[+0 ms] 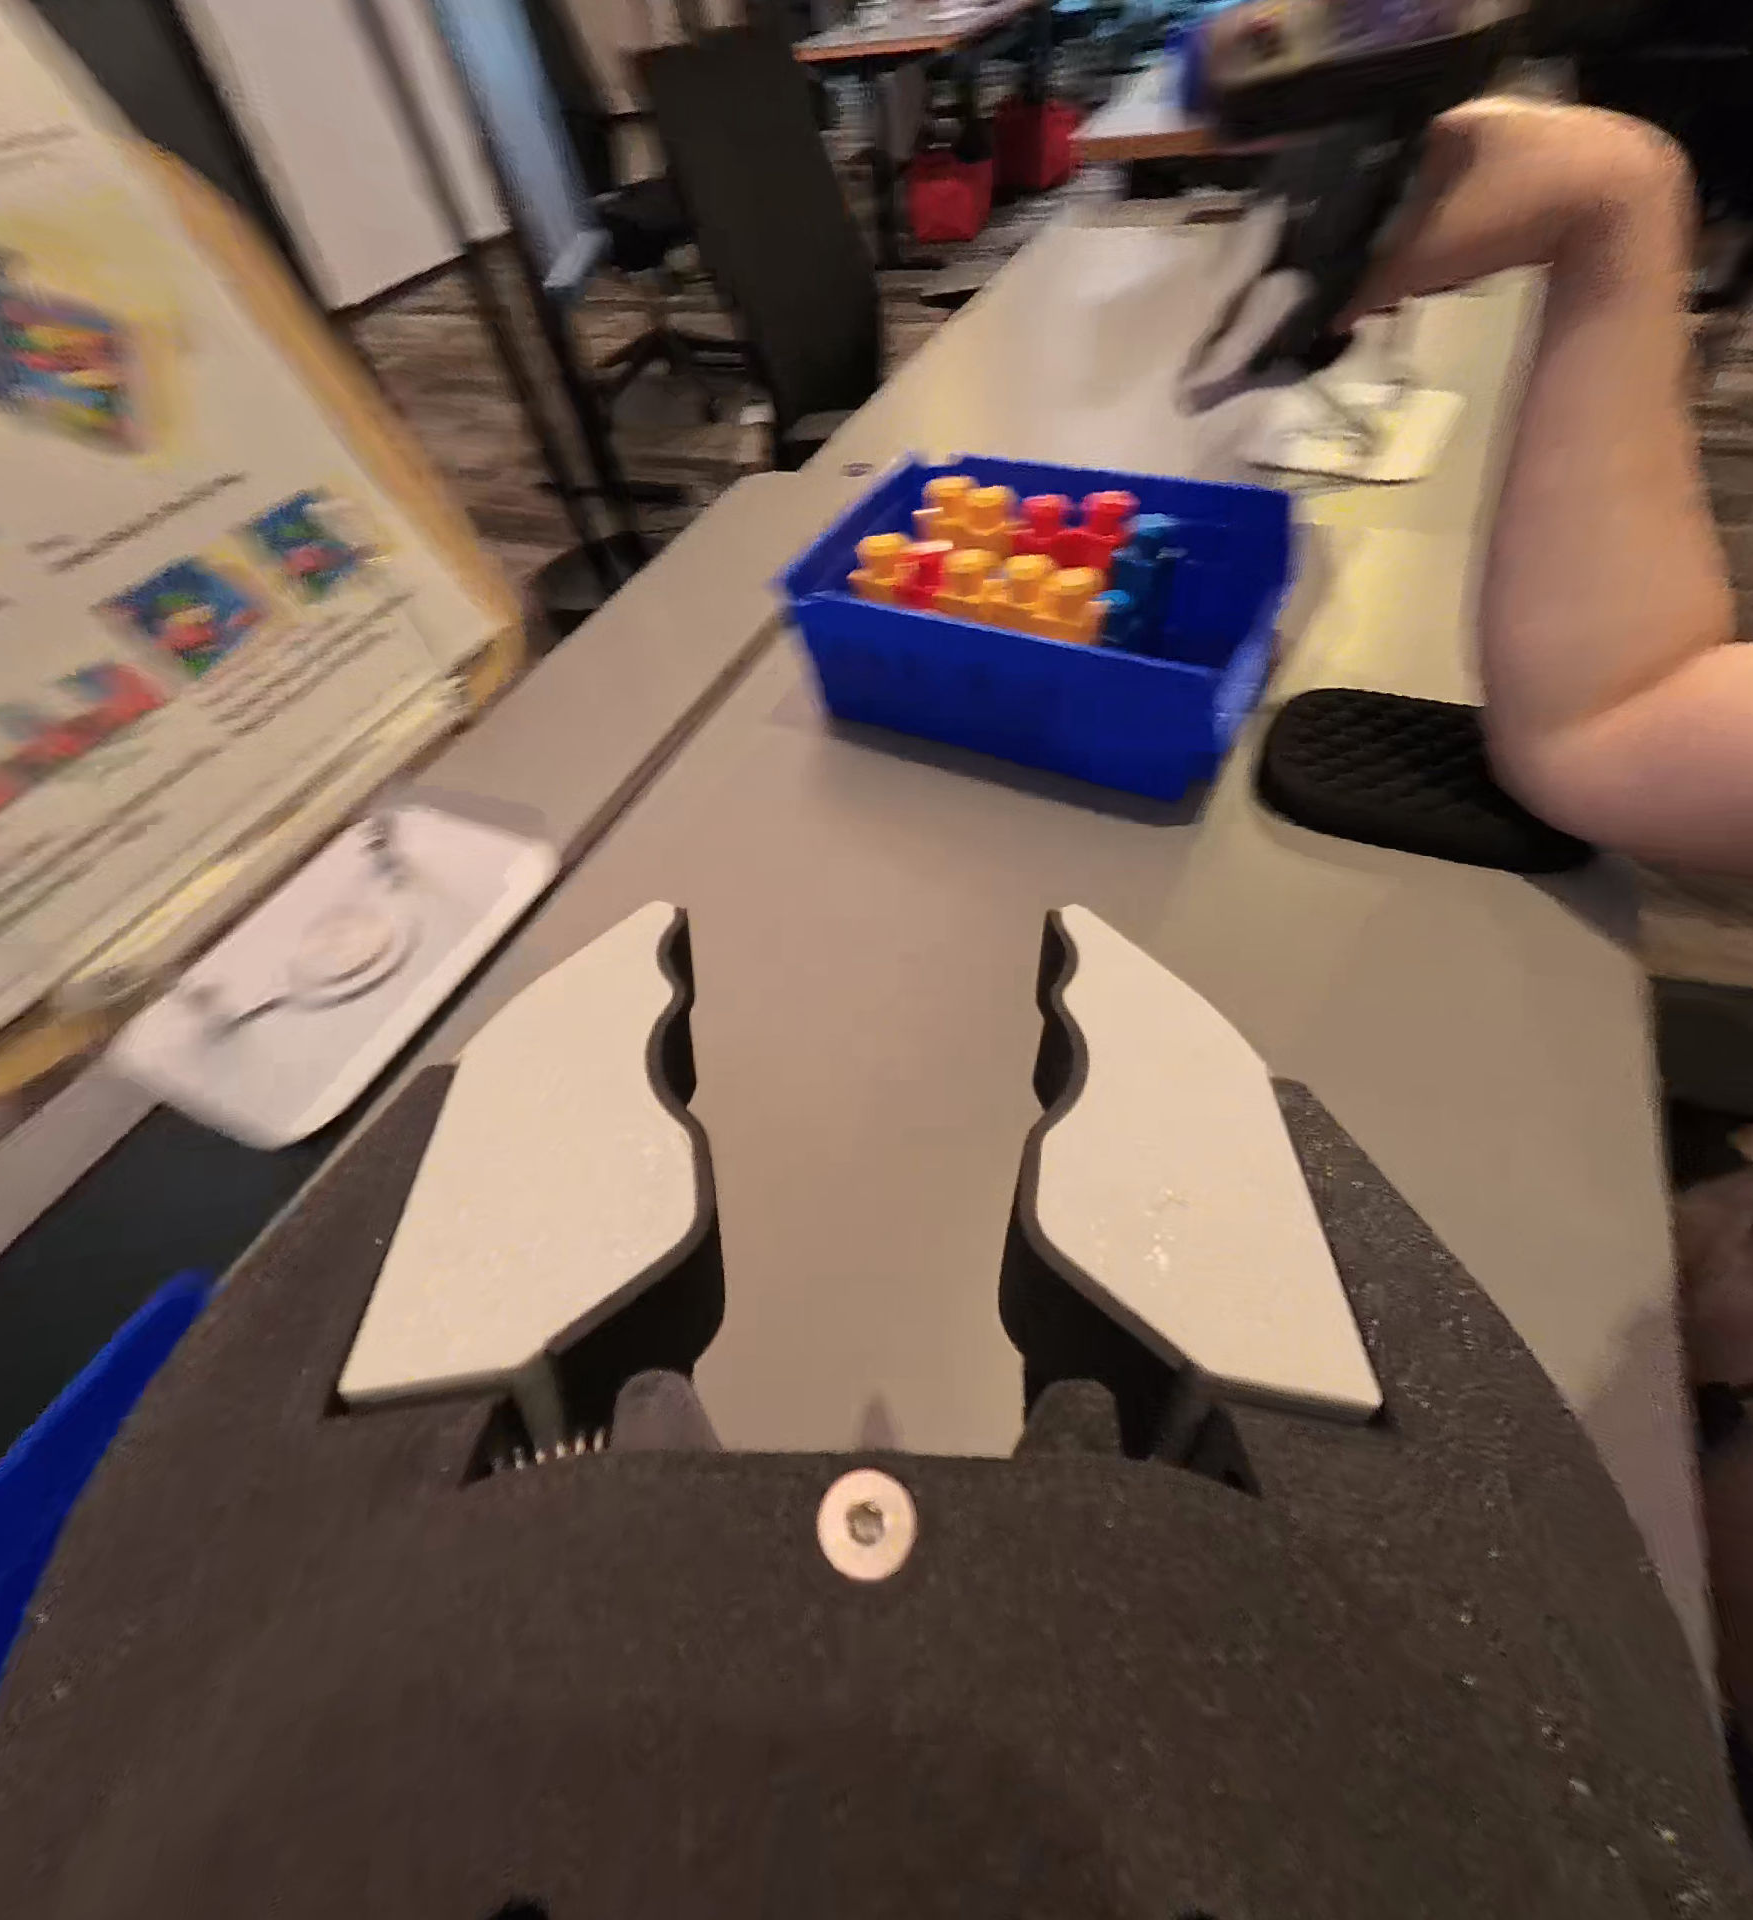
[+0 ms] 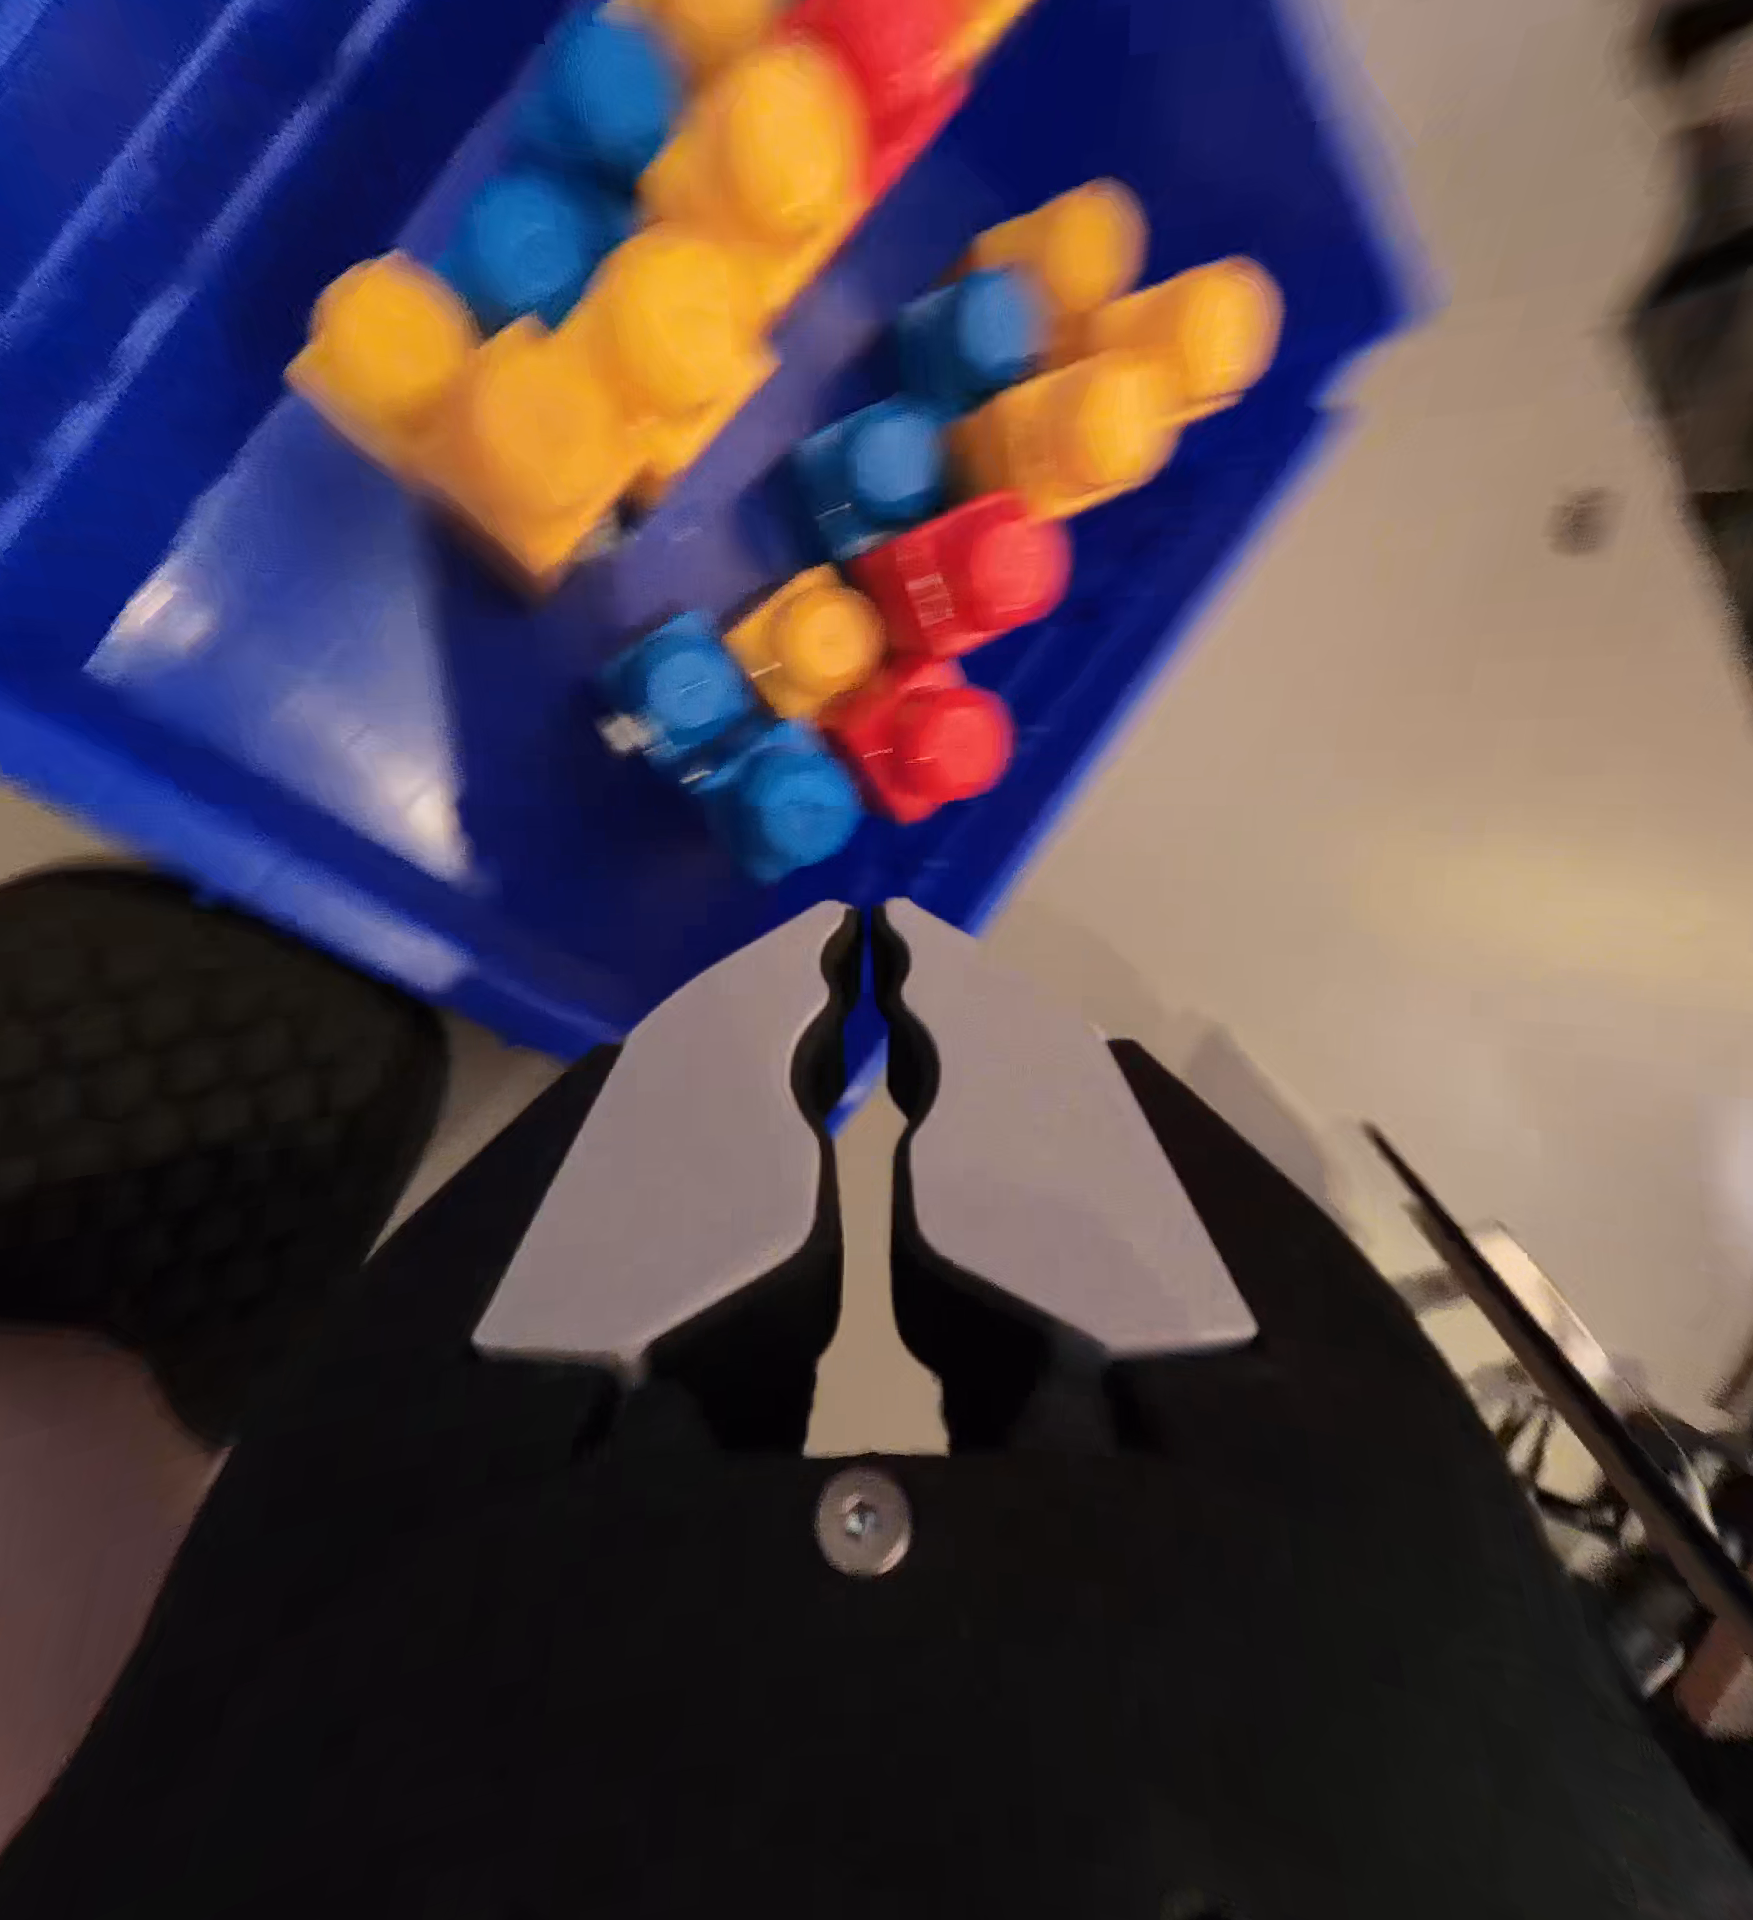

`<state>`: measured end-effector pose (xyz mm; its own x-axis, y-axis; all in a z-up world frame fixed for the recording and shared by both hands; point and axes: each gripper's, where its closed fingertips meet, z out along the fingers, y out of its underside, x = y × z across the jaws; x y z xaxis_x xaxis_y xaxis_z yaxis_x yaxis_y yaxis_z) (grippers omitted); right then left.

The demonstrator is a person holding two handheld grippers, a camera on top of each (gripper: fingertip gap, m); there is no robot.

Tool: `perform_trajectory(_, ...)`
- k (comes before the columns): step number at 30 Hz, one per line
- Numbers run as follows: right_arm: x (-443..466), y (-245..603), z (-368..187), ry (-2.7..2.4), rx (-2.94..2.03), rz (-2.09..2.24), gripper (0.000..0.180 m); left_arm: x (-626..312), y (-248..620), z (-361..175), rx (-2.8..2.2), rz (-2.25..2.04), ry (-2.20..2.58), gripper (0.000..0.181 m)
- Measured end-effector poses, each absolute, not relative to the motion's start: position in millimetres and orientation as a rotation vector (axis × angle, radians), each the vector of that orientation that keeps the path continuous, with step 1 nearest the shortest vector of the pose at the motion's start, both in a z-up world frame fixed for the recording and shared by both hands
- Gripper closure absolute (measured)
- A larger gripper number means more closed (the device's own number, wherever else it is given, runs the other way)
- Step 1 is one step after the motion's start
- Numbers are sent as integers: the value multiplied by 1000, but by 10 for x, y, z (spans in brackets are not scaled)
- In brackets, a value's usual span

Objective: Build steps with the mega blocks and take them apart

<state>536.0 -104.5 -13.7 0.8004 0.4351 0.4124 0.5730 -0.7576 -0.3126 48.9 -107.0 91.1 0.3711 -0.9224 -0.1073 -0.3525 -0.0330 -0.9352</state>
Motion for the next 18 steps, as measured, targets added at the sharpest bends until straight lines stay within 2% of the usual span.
perform_trajectory(2, 5507, -883, 56, -501, -2481, -393, 173, 64, -814, 953, -1687, -495, 1013, 113)
perform_trajectory(4, 5636, -728, 26, -273, -2464, -203, 156, -434, -618, 921, -1797, -305, 864, 111)
perform_trajectory(9, 5972, -787, -547, -90, -2688, -79, 151, -1312, -535, 620, -2068, -189, 636, 91)
perform_trajectory(12, 5923, -778, -656, -100, -2707, 4, 154, -1538, -589, 474, -2169, -251, 559, 94)
perform_trajectory(18, 5845, -854, -766, -93, -2787, 67, 149, -2109, -532, 195, -2342, -80, 348, 97)
